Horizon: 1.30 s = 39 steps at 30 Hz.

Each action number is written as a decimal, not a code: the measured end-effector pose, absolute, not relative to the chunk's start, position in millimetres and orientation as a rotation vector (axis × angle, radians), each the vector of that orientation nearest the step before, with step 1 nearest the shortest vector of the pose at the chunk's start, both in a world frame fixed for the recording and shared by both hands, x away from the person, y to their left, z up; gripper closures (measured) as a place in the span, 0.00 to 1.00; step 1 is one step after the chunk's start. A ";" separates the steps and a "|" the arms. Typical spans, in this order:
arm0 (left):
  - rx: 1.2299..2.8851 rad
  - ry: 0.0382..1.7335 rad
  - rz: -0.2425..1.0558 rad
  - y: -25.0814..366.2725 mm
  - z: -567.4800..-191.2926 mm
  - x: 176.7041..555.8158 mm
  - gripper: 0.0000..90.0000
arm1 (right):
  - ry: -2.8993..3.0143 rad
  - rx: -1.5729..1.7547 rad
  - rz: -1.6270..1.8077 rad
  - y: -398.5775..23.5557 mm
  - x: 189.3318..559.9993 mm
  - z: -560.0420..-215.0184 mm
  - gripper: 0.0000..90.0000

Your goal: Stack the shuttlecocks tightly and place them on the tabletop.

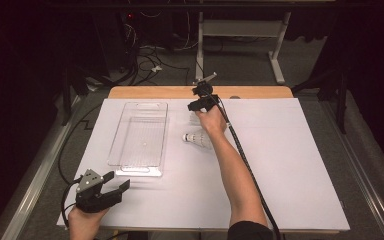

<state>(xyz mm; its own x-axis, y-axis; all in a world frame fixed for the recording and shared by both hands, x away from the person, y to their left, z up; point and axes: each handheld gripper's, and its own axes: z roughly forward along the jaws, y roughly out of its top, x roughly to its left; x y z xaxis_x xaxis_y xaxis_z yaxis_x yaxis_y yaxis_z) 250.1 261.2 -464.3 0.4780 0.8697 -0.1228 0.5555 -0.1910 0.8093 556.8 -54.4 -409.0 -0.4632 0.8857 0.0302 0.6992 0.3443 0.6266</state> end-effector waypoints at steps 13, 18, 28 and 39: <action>1.873 1.197 0.465 262.6 -464.7 248.9 0.38 | 2.317 1.434 0.754 -49.9 560.9 -419.1 0.72; 1.871 1.198 0.467 263.0 -464.5 247.9 0.38 | 2.333 1.423 0.741 -48.5 558.7 -419.5 0.86; 1.870 1.200 0.466 264.2 -464.5 246.3 0.38 | 2.336 1.385 0.719 -43.6 555.5 -419.6 0.98; 1.870 1.201 0.467 263.9 -464.5 246.1 0.38 | 2.290 1.368 0.728 -51.0 553.8 -410.0 1.00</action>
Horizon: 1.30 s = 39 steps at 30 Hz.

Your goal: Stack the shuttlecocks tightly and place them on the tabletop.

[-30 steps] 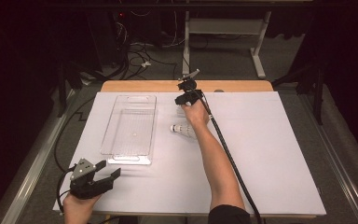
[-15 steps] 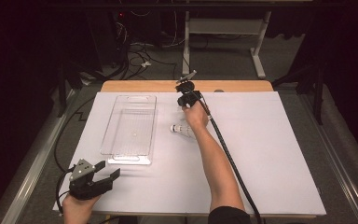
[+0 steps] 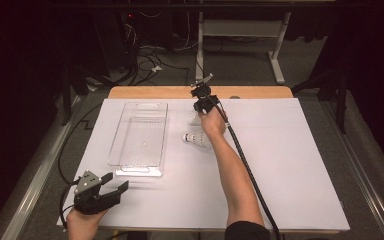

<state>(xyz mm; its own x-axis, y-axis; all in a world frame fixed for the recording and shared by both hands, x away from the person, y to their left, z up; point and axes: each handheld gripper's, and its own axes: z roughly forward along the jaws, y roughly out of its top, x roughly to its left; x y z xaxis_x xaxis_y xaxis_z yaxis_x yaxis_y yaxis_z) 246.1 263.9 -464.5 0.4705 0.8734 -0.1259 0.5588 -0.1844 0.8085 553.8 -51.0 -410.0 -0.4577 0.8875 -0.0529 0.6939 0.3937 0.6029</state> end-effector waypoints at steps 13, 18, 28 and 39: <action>1.872 1.204 0.466 263.9 -464.9 246.4 0.38 | 2.259 1.346 0.773 -63.6 548.2 -397.7 1.00; 1.872 1.203 0.465 263.9 -464.9 246.4 0.38 | 2.251 1.346 0.788 -70.5 544.8 -393.1 1.00; 1.879 1.195 0.468 263.2 -464.6 246.3 0.38 | 2.244 1.322 0.802 -87.1 532.7 -378.6 1.00; 1.878 1.195 0.465 263.5 -464.6 245.9 0.38 | 2.257 1.303 0.818 -101.5 519.5 -370.4 1.00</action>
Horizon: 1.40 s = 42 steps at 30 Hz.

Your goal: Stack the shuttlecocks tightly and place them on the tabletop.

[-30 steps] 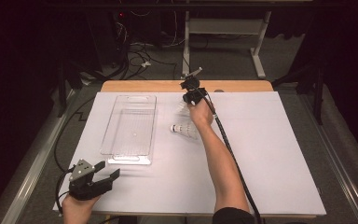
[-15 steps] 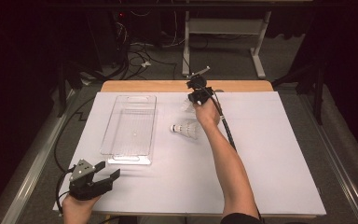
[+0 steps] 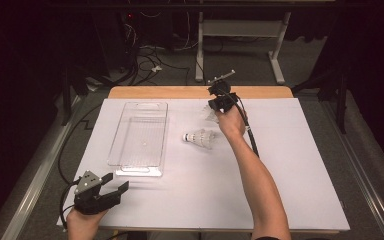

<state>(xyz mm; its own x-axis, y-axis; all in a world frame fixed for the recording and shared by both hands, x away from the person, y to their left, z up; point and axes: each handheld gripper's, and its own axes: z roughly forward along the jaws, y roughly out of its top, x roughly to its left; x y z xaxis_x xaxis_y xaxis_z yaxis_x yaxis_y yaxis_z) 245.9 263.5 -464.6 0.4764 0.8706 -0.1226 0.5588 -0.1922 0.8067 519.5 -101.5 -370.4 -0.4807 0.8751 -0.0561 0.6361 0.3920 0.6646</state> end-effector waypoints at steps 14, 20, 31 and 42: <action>1.878 1.203 0.464 263.6 -464.9 246.7 0.38 | 2.276 1.290 0.864 -119.3 498.5 -368.9 1.00; 1.878 1.205 0.466 263.3 -465.0 246.4 0.38 | 2.279 1.280 0.884 -126.1 491.3 -367.7 1.00; 1.875 1.206 0.467 263.8 -465.0 245.7 0.38 | 2.296 1.273 0.896 -134.4 476.9 -371.6 1.00; 1.876 1.207 0.468 263.1 -465.1 246.1 0.38 | 2.312 1.260 0.928 -145.6 457.8 -375.2 1.00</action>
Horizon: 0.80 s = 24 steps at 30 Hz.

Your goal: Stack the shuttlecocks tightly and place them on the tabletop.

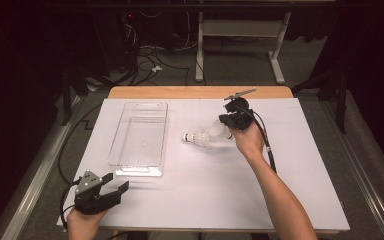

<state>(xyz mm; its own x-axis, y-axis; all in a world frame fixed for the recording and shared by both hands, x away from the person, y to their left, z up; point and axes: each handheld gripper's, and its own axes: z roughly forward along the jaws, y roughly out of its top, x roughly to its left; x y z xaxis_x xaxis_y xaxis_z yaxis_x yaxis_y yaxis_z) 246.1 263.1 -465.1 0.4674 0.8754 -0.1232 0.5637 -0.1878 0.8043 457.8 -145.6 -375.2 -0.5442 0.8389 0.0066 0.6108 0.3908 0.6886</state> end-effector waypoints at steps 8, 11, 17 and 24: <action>1.880 1.205 0.468 262.9 -464.9 246.1 0.38 | 2.329 1.236 0.942 -152.6 439.9 -381.1 1.00; 1.876 1.209 0.468 262.7 -465.1 246.4 0.38 | 2.340 1.232 0.944 -154.2 434.4 -384.2 1.00; 1.875 1.211 0.469 262.7 -465.1 246.1 0.38 | 2.355 1.219 0.967 -156.4 421.6 -390.0 1.00; 1.876 1.211 0.470 263.4 -464.9 245.2 0.38 | 2.381 1.189 0.992 -153.9 407.6 -396.2 1.00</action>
